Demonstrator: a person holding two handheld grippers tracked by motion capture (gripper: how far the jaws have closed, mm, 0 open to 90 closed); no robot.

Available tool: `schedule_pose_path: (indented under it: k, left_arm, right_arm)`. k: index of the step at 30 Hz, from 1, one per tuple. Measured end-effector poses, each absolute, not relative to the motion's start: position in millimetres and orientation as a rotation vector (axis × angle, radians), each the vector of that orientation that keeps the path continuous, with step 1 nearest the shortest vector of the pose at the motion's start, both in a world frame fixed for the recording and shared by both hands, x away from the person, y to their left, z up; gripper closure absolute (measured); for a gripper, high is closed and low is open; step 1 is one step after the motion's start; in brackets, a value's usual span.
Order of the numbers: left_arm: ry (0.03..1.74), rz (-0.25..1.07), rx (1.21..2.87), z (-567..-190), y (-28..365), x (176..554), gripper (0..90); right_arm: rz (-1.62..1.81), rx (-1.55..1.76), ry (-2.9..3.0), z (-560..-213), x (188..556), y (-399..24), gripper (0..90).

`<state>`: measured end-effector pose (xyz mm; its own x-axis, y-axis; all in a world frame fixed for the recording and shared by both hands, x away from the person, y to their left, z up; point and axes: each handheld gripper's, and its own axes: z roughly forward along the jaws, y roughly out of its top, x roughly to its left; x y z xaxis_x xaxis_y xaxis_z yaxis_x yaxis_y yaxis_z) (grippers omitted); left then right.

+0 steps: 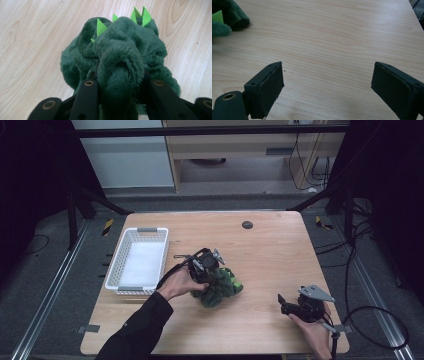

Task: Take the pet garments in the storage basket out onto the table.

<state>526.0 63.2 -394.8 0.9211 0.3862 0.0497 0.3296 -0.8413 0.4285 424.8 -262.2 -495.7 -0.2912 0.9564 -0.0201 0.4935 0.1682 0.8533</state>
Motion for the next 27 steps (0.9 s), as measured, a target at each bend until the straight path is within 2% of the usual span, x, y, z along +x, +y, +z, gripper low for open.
schedule_pose_path:
  k: [6,8,10,17,21,27]
  left_arm:
    - [0.527,0.168,2.666,-404.6,61.3,525.4,63.2]
    - [0.530,0.172,2.662,-405.5,61.5,526.1,54.6]
    - [0.535,0.171,2.650,-405.6,62.3,526.1,52.7]
    - [0.563,0.171,2.598,-400.2,66.4,524.6,33.3]
    - [0.574,0.175,2.560,-396.7,70.9,522.2,27.5]
    - [0.601,0.208,2.487,-390.1,80.3,516.6,23.7]
  right_arm:
    - [1.032,1.374,1.869,-495.7,424.8,-261.9,10.7]
    - [1.034,1.380,1.869,-495.5,424.6,-261.6,10.7]
    - [1.034,1.378,1.869,-495.5,424.7,-261.9,10.7]
    - [1.033,1.383,1.868,-495.4,424.6,-262.0,10.6]
    - [1.031,1.383,1.867,-495.6,424.7,-262.3,10.6]
    - [1.029,1.378,1.865,-495.9,424.9,-262.6,10.3]
